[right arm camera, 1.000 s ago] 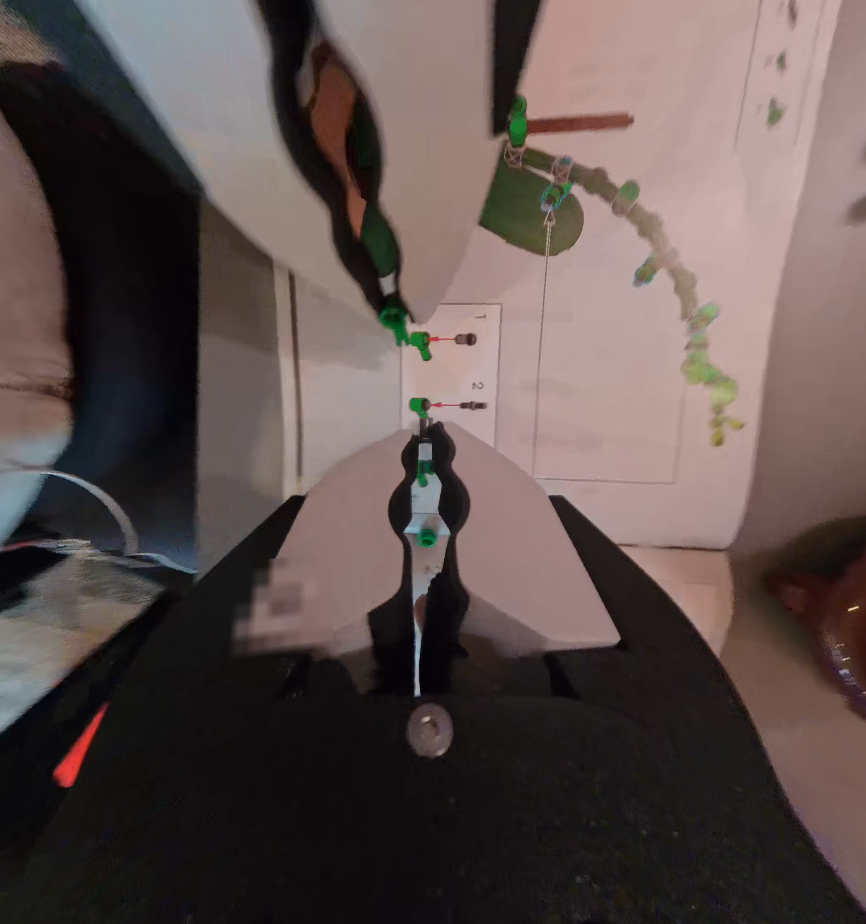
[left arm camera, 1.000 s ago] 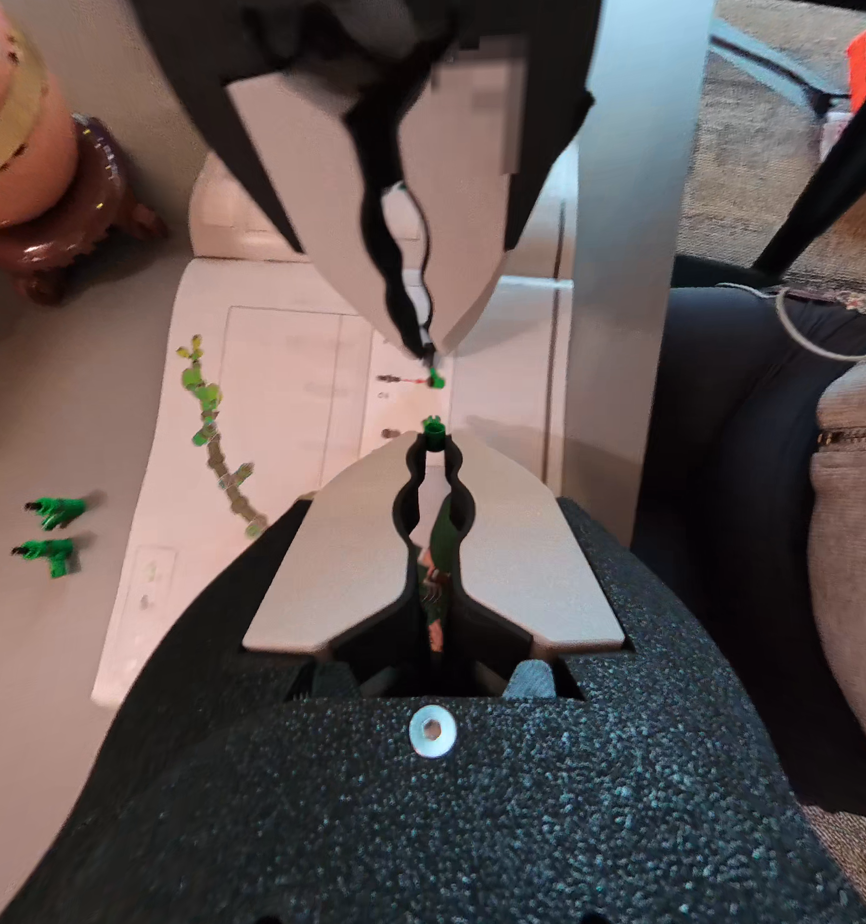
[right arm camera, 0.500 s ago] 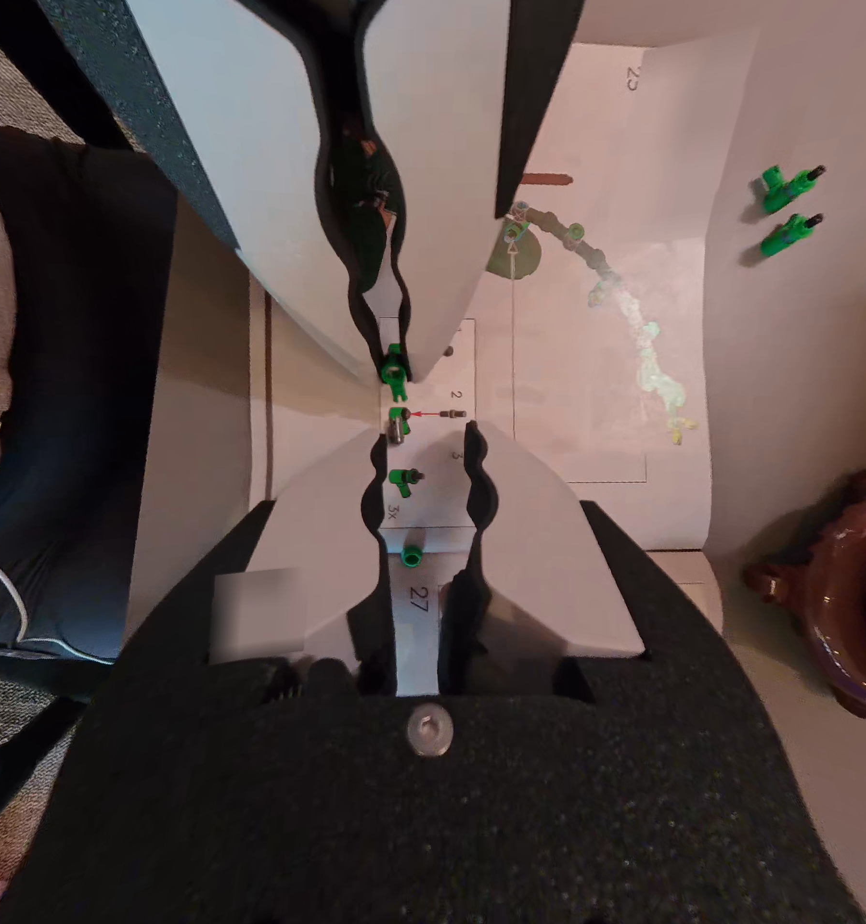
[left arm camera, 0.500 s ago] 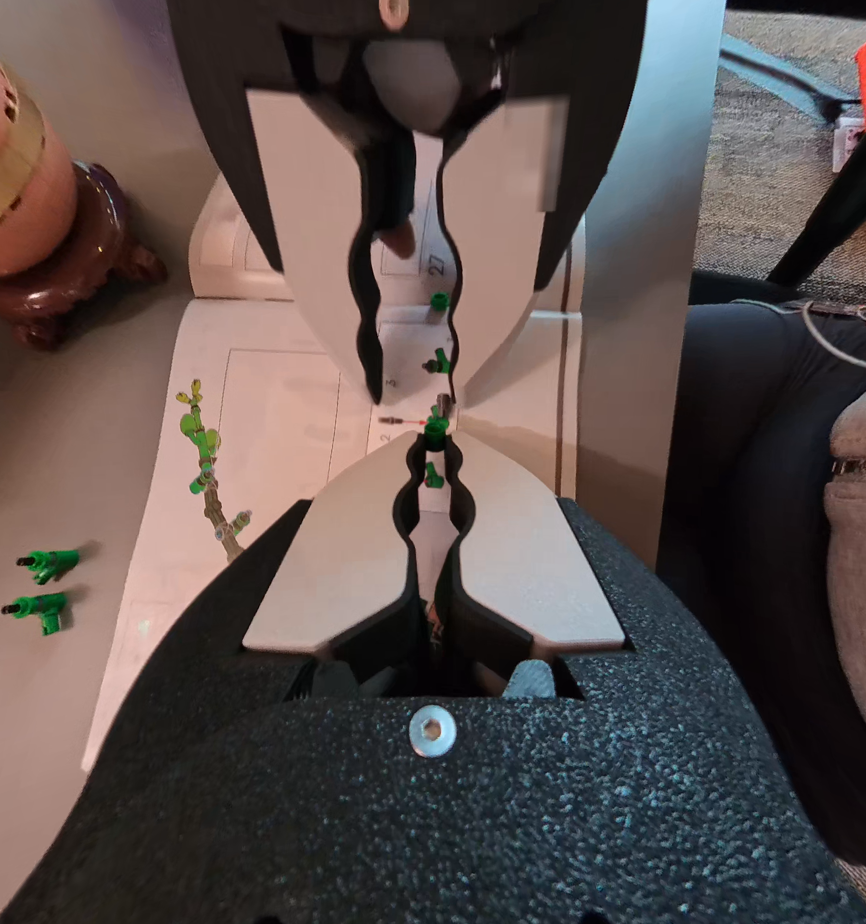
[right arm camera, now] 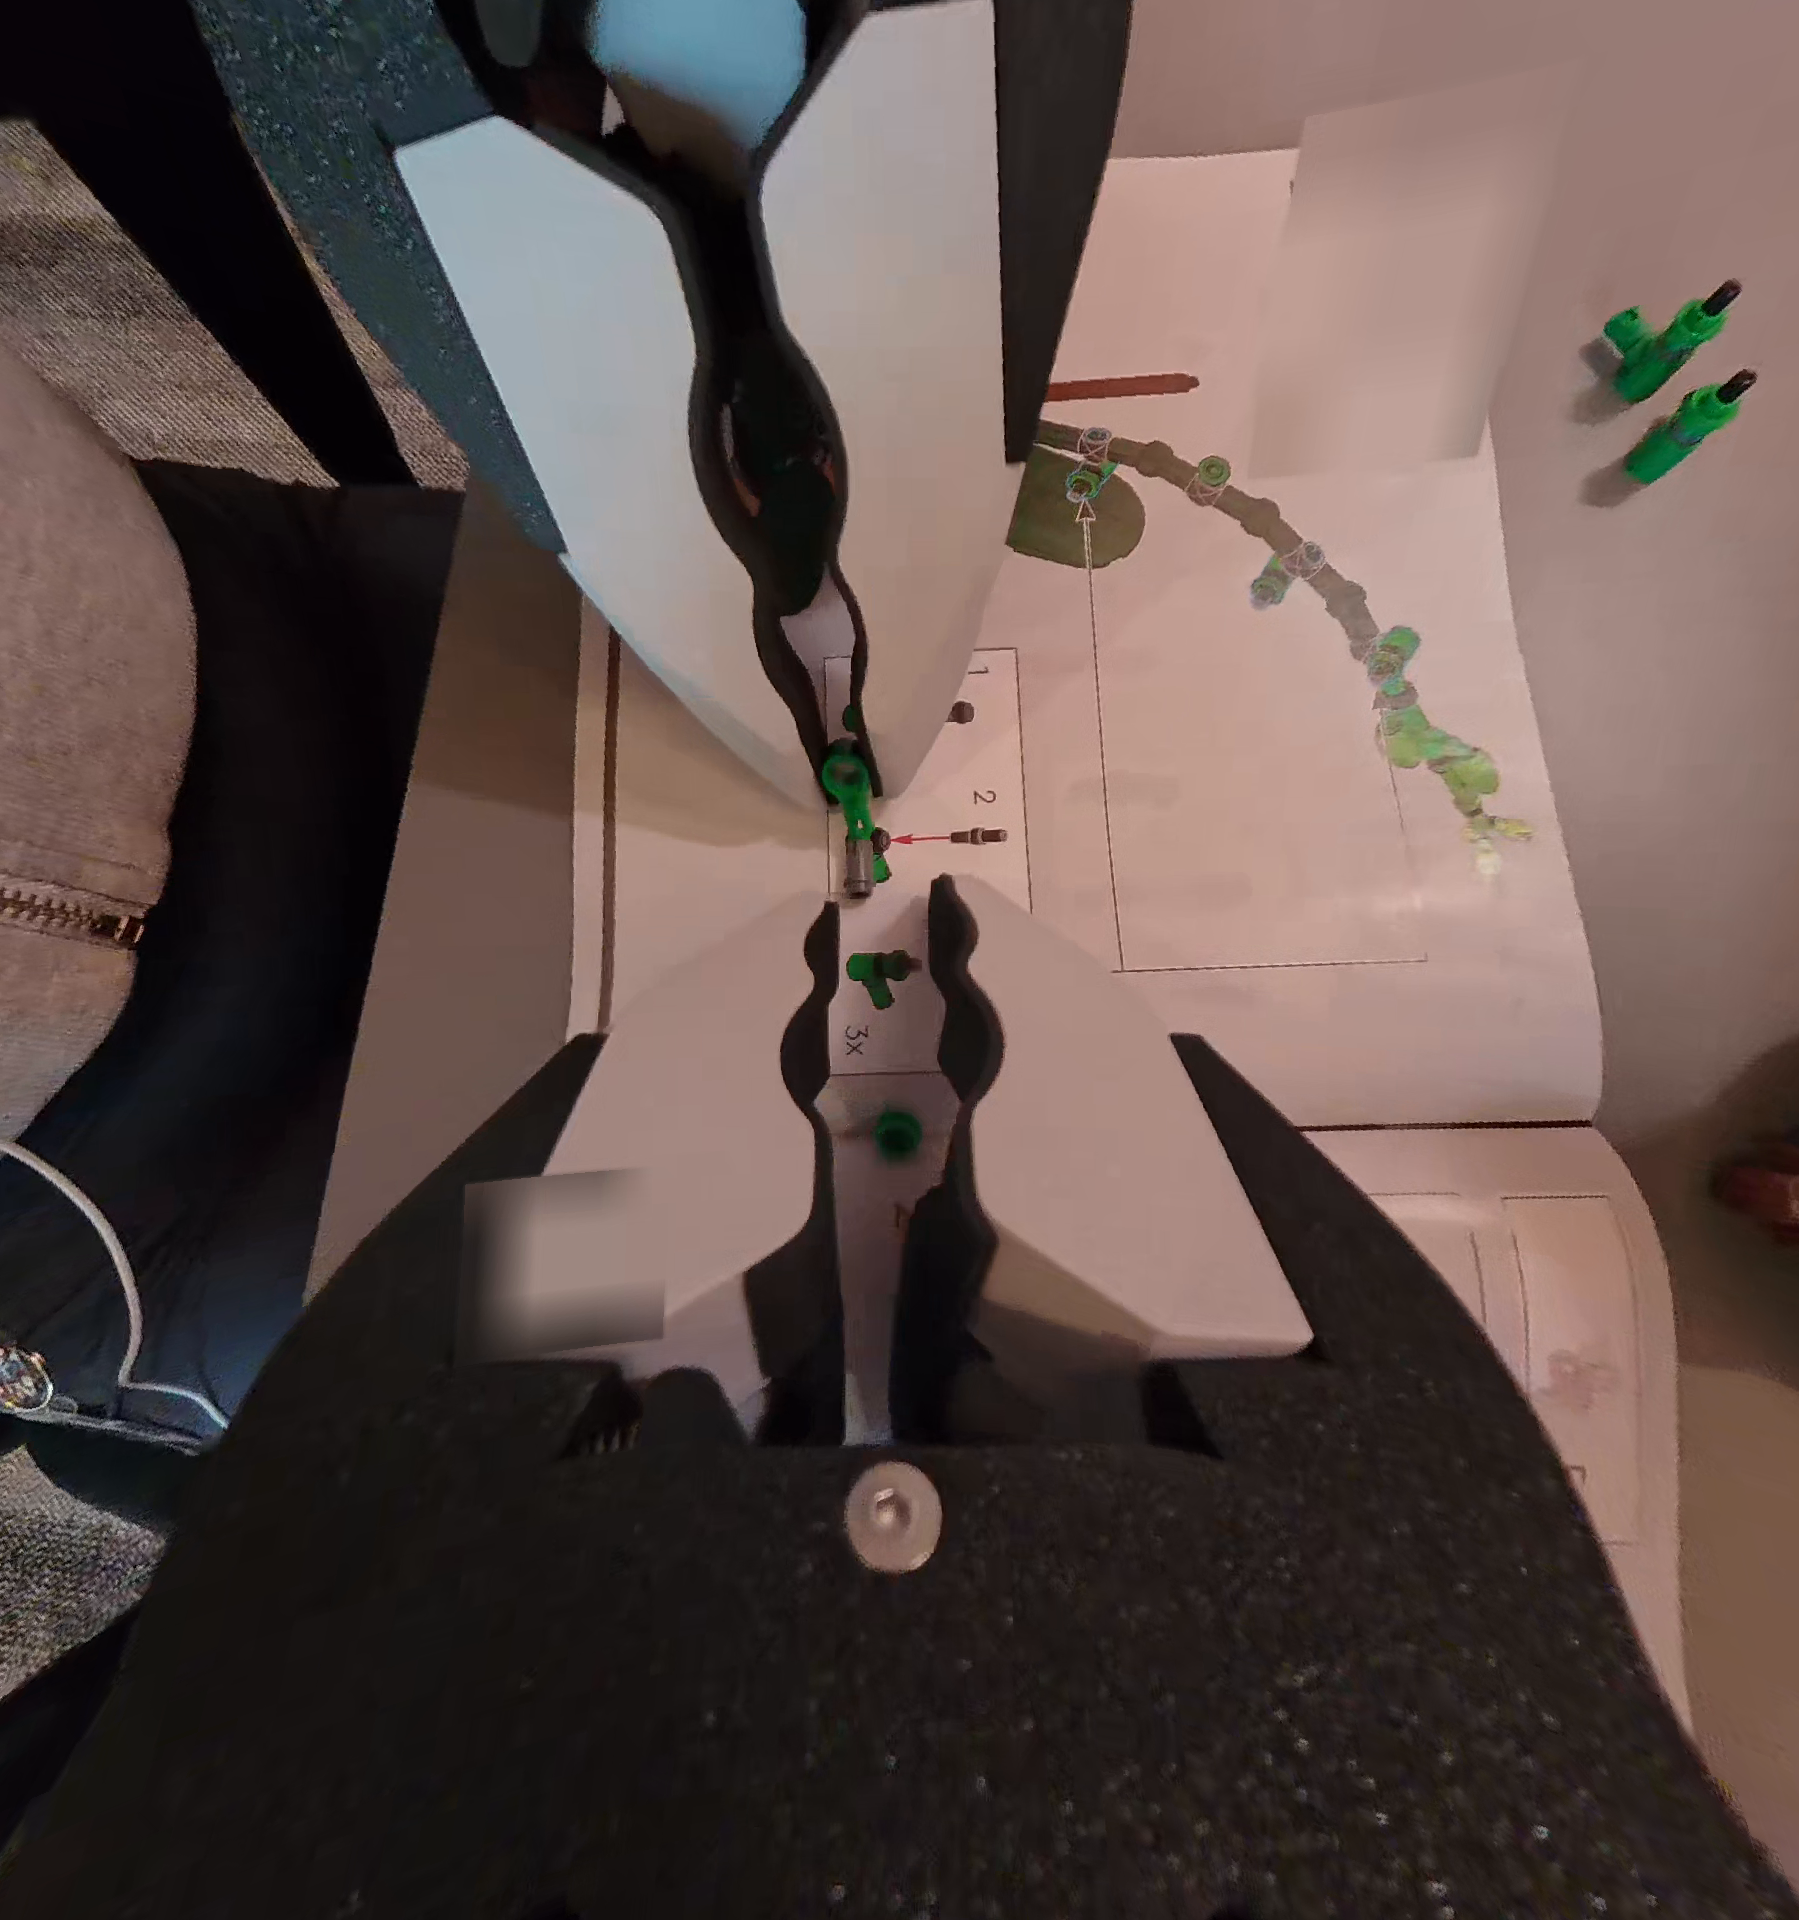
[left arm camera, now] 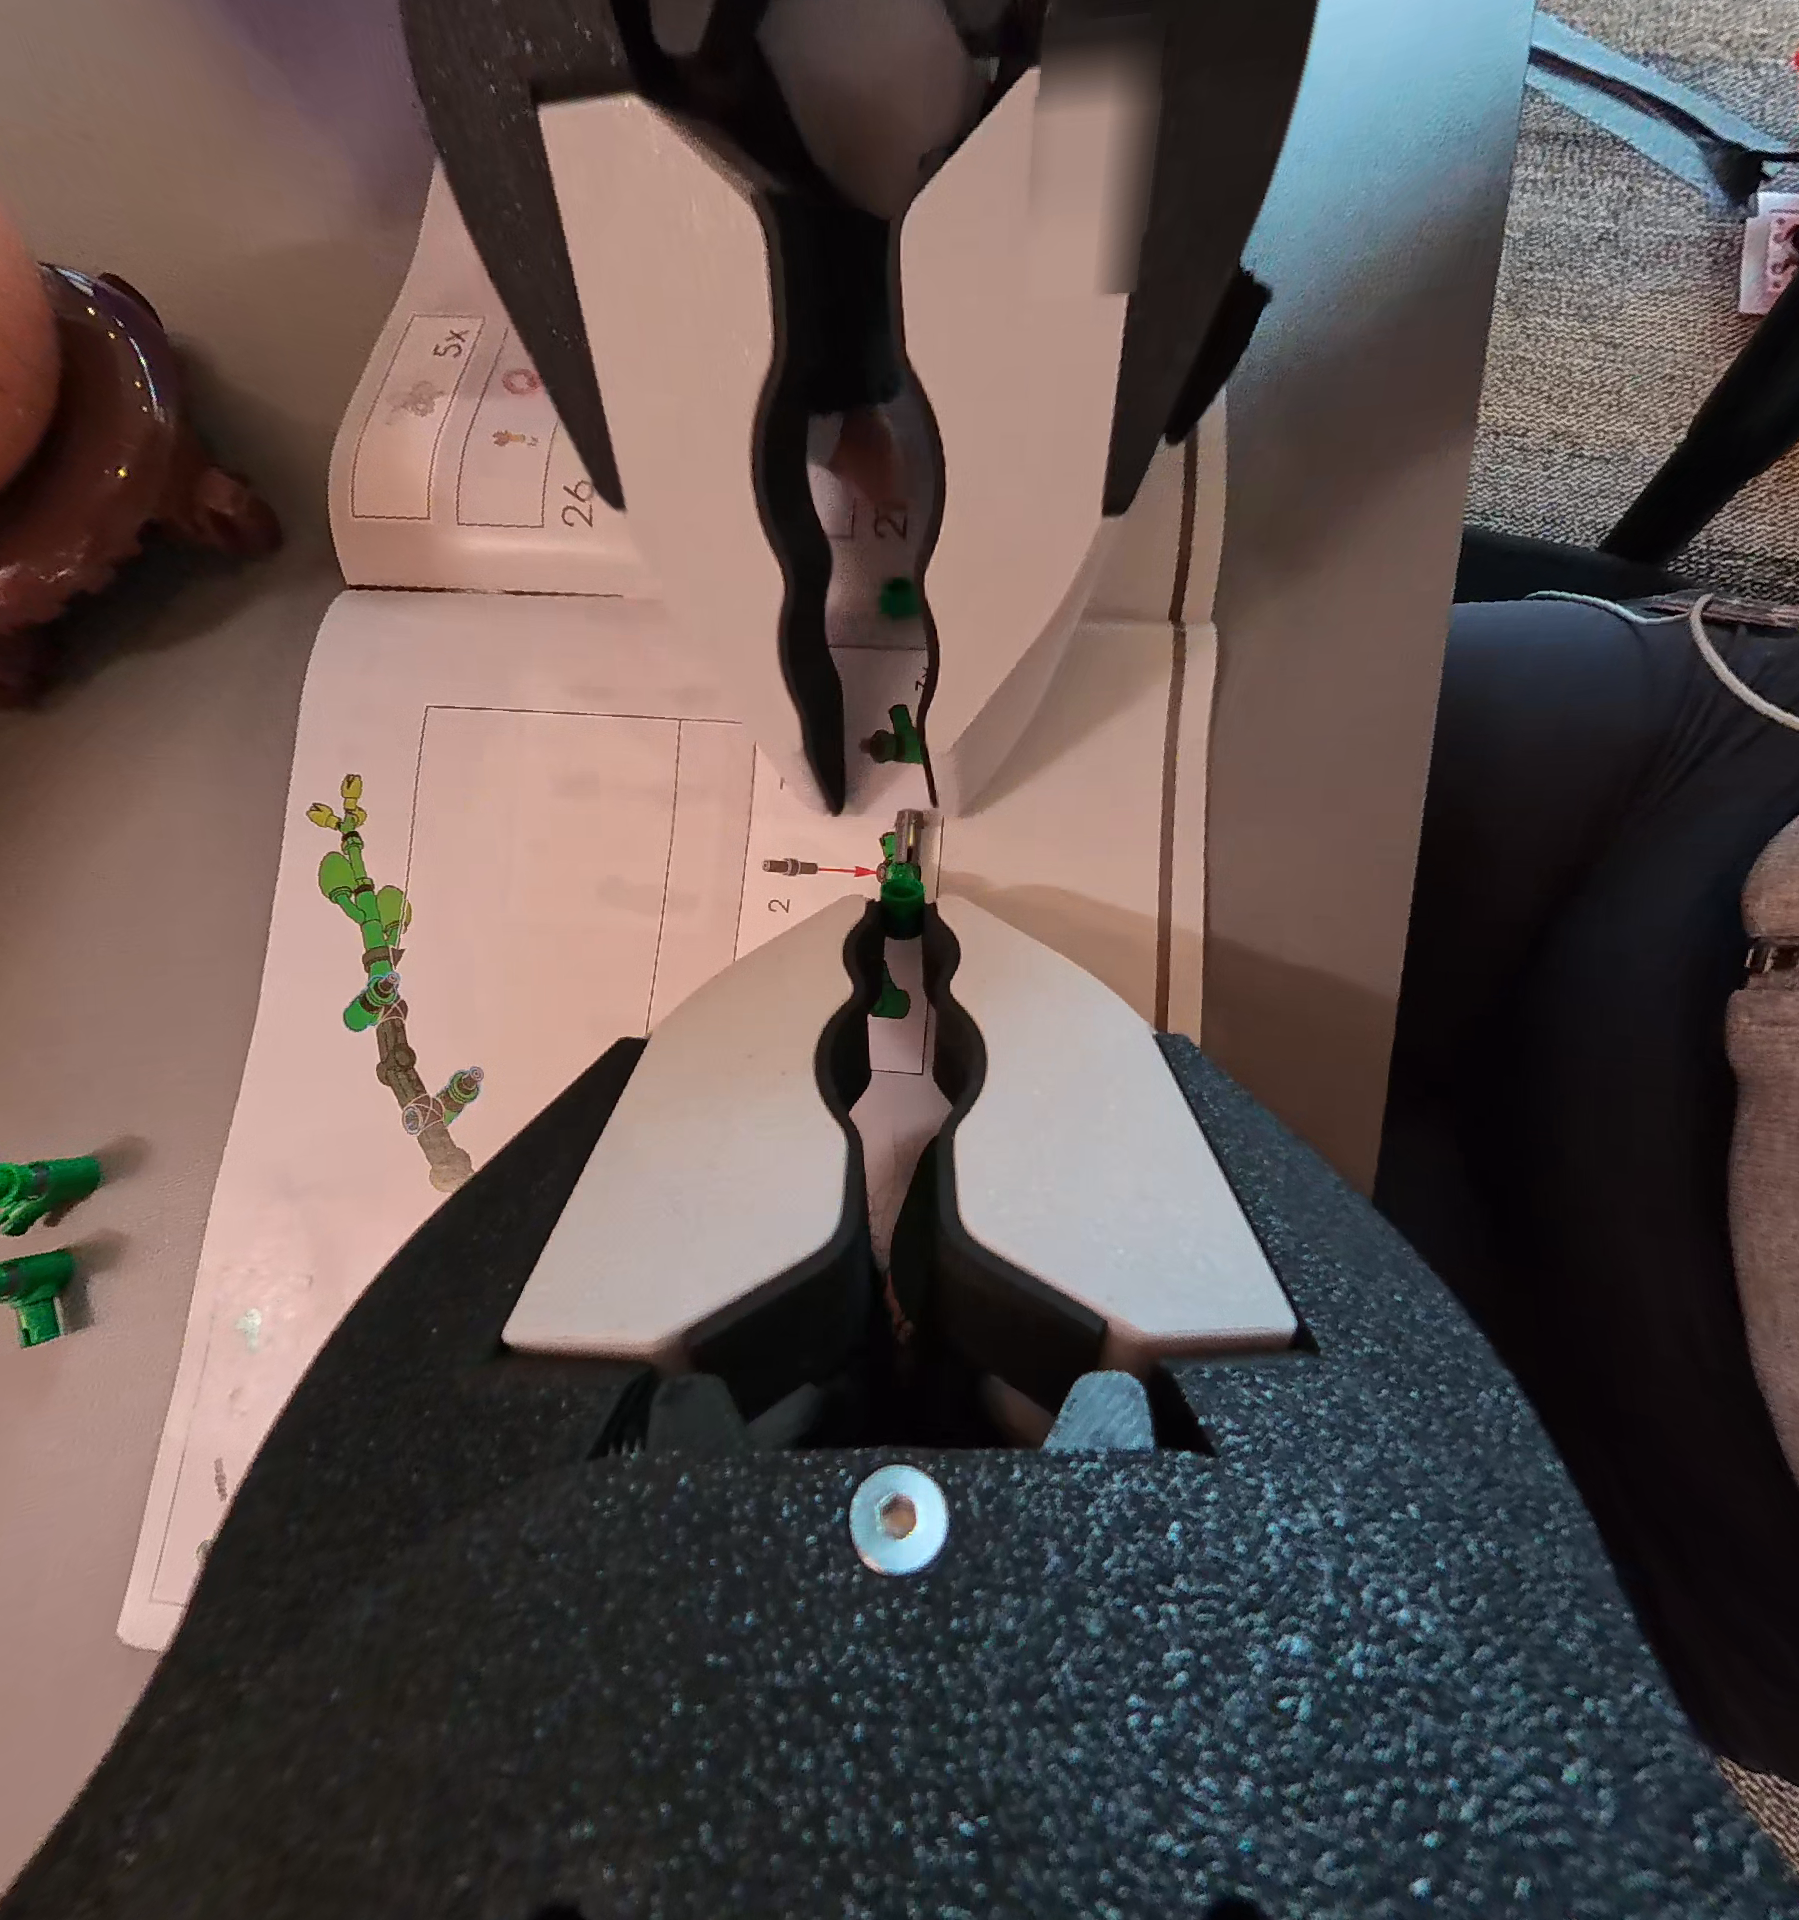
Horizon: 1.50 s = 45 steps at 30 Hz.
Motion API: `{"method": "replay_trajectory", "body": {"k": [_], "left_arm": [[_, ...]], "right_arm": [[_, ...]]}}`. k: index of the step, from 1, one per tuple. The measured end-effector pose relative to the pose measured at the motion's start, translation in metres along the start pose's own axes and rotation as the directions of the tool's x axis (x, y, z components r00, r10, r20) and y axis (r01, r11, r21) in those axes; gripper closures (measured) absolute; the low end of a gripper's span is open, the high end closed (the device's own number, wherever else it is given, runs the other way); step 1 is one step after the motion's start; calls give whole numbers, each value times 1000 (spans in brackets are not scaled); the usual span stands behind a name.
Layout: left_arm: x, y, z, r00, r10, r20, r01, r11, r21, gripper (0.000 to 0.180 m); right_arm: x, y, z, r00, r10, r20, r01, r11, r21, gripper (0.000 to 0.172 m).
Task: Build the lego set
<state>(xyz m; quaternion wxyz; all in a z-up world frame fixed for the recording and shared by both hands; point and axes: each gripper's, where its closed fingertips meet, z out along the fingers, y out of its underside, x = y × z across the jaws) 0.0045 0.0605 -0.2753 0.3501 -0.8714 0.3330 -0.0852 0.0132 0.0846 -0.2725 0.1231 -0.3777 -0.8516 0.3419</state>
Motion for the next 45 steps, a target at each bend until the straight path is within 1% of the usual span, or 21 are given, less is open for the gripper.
{"method": "replay_trajectory", "body": {"k": [7,8,11,14,17,19,21,24,29,45], "left_arm": [[1,0,0,1000,-2,-2,2,1000,4,174],[1,0,0,1000,-2,-2,2,1000,5,174],[1,0,0,1000,-3,-2,3,1000,6,174],[2,1,-1,1000,-9,-16,9,1000,3,174],[3,4,-3,1000,-14,-26,14,1000,-19,174],[5,5,-4,999,-20,-36,19,999,-36,174],[6,5,-5,999,-32,-36,30,998,-50,174],[9,4,-6,997,-62,-46,60,997,-42,174],[7,8,-6,997,-67,-34,65,996,-53,174],[7,8,-5,996,-78,-35,76,995,-60,174]], "right_arm": [[-3,-1,2,999,30,42,-33,995,96,163],[-4,-2,2,998,33,54,-38,993,109,167],[-5,-3,3,998,33,53,-39,993,110,168],[-6,-4,0,999,13,51,-17,998,63,168],[-5,-12,-10,999,-25,28,26,999,-22,168],[-6,-18,-11,999,-49,0,49,994,-101,168],[-10,-24,-8,999,-50,-7,48,989,-138,169],[-14,-29,-1,1000,-14,-18,12,989,-148,169],[-12,-23,0,999,27,-44,-34,985,-169,169],[-12,-26,4,998,13,-68,-26,982,-187,169]]}}
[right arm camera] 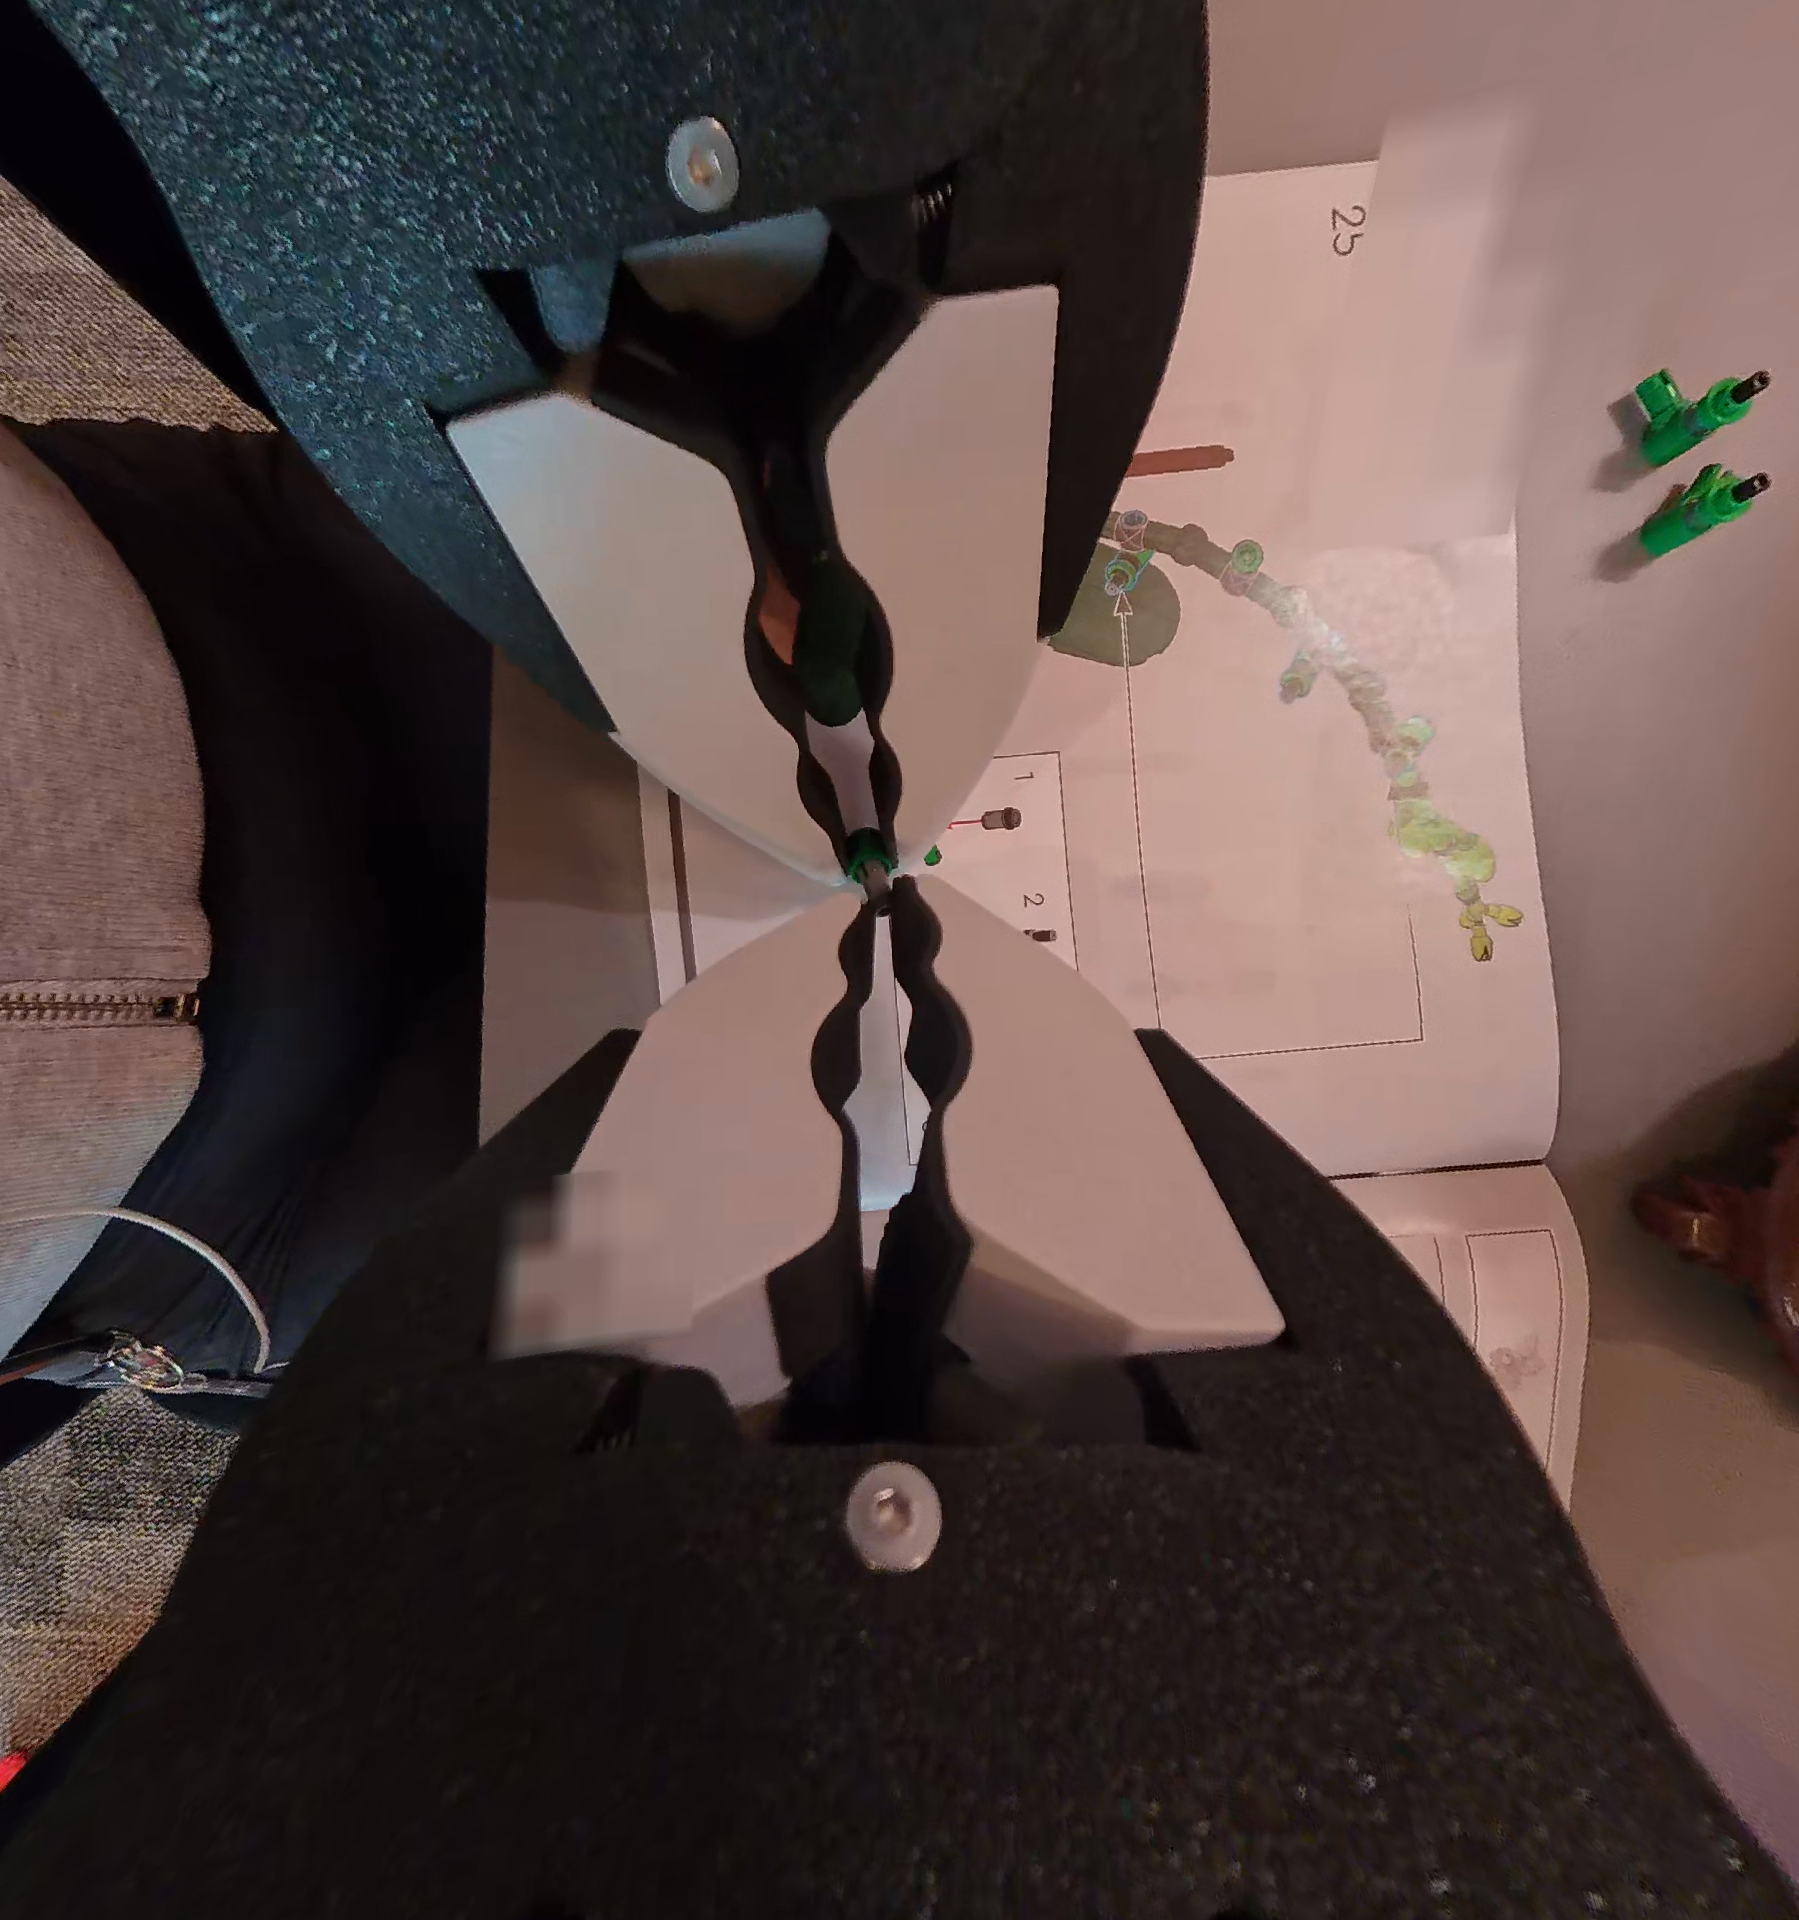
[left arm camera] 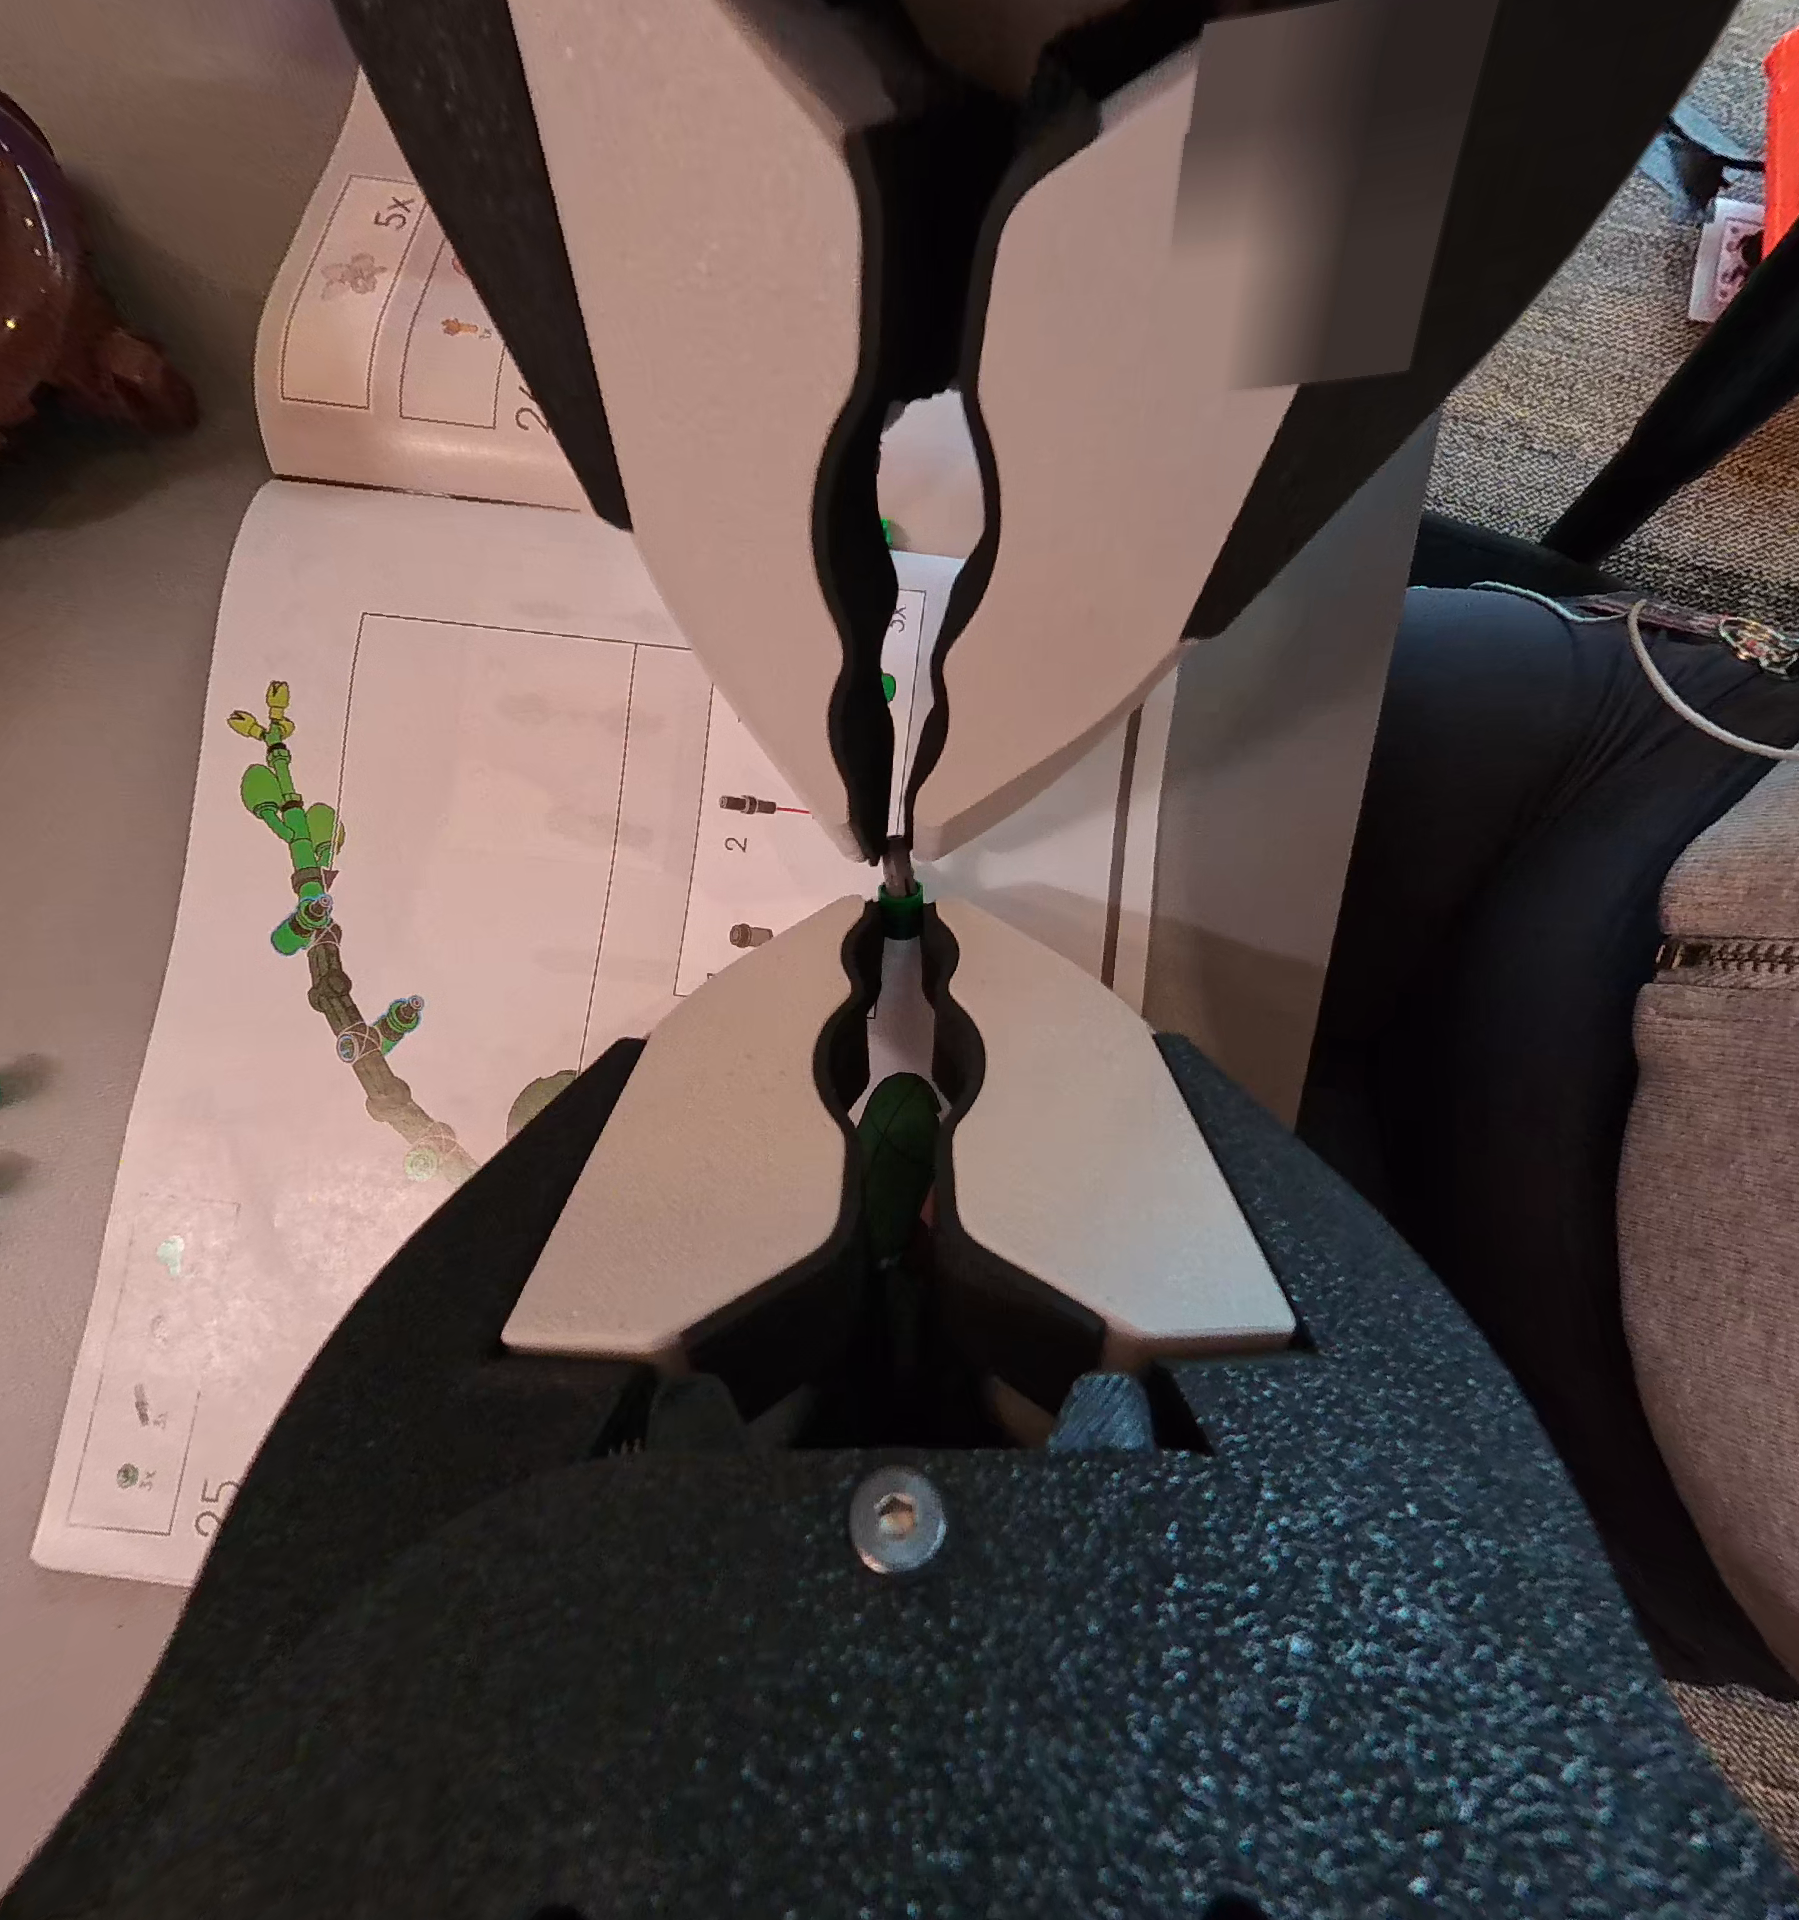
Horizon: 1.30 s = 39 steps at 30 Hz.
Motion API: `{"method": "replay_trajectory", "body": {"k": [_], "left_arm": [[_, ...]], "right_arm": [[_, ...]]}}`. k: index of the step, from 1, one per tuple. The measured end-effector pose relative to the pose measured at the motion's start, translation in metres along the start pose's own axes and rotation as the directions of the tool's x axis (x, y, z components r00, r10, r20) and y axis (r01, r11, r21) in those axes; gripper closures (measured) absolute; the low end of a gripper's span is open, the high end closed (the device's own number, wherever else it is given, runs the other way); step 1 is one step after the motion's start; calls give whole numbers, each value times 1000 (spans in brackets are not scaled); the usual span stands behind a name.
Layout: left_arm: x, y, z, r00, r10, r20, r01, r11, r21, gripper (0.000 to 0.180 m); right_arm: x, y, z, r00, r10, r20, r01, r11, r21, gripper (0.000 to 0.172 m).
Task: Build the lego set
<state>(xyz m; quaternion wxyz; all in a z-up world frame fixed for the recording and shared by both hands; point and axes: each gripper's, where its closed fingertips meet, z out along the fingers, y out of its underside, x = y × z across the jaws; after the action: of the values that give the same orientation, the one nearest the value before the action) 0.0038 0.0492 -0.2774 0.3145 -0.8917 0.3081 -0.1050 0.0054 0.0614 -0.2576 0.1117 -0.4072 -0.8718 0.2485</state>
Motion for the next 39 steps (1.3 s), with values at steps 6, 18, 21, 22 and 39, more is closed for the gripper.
{"method": "replay_trajectory", "body": {"k": [6,18,21,22,39], "left_arm": [[0,0,0,1000,-19,0,19,1000,3,174],[-1,-1,0,999,-52,-13,52,999,9,174],[-1,0,0,999,-50,-12,51,999,8,174],[-1,0,0,999,-49,-12,50,999,8,174],[1,-1,-2,993,-101,-56,103,994,46,174]], "right_arm": [[0,-2,-1,999,13,-40,-13,1000,-6,169],[3,-3,-3,983,-109,-148,106,994,-30,169],[2,-2,-3,965,-186,-185,177,982,-64,169],[1,-2,-3,959,-209,-191,199,978,-69,169],[0,-3,1,606,-634,-480,621,755,-213,169]]}}
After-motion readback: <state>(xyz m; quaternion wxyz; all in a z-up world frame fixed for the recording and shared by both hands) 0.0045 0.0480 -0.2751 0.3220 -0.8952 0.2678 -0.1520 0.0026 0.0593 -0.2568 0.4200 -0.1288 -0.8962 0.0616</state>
